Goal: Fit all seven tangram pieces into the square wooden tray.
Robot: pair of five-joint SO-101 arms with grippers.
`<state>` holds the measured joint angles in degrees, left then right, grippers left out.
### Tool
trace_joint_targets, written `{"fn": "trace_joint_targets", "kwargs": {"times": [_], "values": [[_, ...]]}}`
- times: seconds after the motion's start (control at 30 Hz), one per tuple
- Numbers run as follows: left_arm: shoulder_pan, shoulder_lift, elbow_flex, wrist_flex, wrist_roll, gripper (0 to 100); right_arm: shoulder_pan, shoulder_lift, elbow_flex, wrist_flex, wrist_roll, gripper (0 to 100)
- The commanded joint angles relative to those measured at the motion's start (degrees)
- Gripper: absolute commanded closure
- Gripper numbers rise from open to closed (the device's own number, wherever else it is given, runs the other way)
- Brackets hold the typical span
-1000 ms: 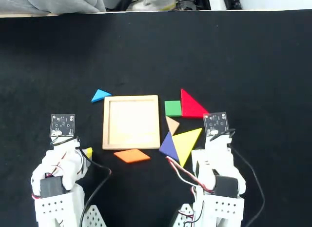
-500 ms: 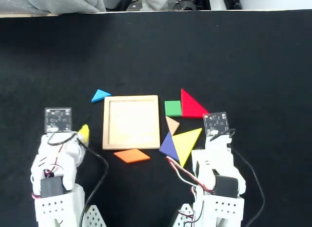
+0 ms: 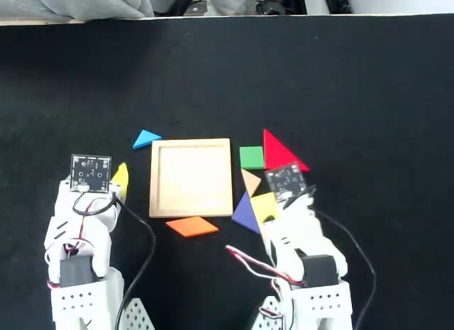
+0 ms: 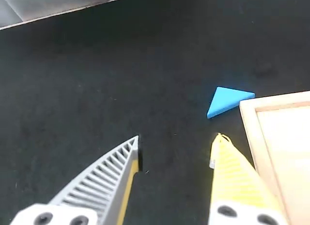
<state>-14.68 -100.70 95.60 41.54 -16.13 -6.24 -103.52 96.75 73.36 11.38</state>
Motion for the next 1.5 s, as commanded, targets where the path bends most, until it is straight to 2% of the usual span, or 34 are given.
{"fn": "trace_joint_targets", "kwargs": {"times": [0.0, 0.1, 0.27, 0.4, 0.5, 0.77, 0.97, 1.07, 1.17, 1.33, 1.47], "values": [[0.75, 0.0, -4.0, 3.78, 0.26, 76, -2.29, -2.59, -0.04, 0.09, -0.62, 85.1], [5.41, 0.26, -9.27, 9.85, -3.78, 76, -2.29, -2.59, -0.04, 0.09, -0.62, 85.1], [12.79, 0.35, -15.87, 20.48, -4.13, 76, -2.37, -2.59, -0.04, 0.09, -0.62, 85.1], [15.87, 0.35, -15.87, 23.47, -4.04, 76, -2.73, -2.59, -0.04, -0.09, -0.26, 85.0], [15.69, 2.99, -18.51, 23.82, -4.04, 76, -4.04, -2.59, -0.04, -4.66, -0.62, 85.0], [11.56, 39.65, -43.21, 22.59, 0.09, 76, 5.27, -2.59, -0.13, -20.66, -0.18, 84.9], [13.14, 62.07, -55.87, 23.74, 5.54, 76, 9.41, -1.98, -0.92, -21.8, -0.35, 85.4], [16.13, 70.42, -56.66, 26.55, 5.98, 76, 9.23, -1.98, -5.05, -15.91, 1.58, 85.4], [17.19, 73.14, -54.9, 26.29, 6.07, 76, 9.14, -1.98, -11.03, -12.22, 4.75, 85.4], [16.4, 67.78, -46.29, 17.93, 6.15, 76, 9.14, 0.04, -19.74, -9.85, 7.56, 85.4], [14.02, 59.78, -37.41, 9.32, 6.15, 76, 8.26, 12.44, -26.95, -9.41, 7.91, 85.4]]}}
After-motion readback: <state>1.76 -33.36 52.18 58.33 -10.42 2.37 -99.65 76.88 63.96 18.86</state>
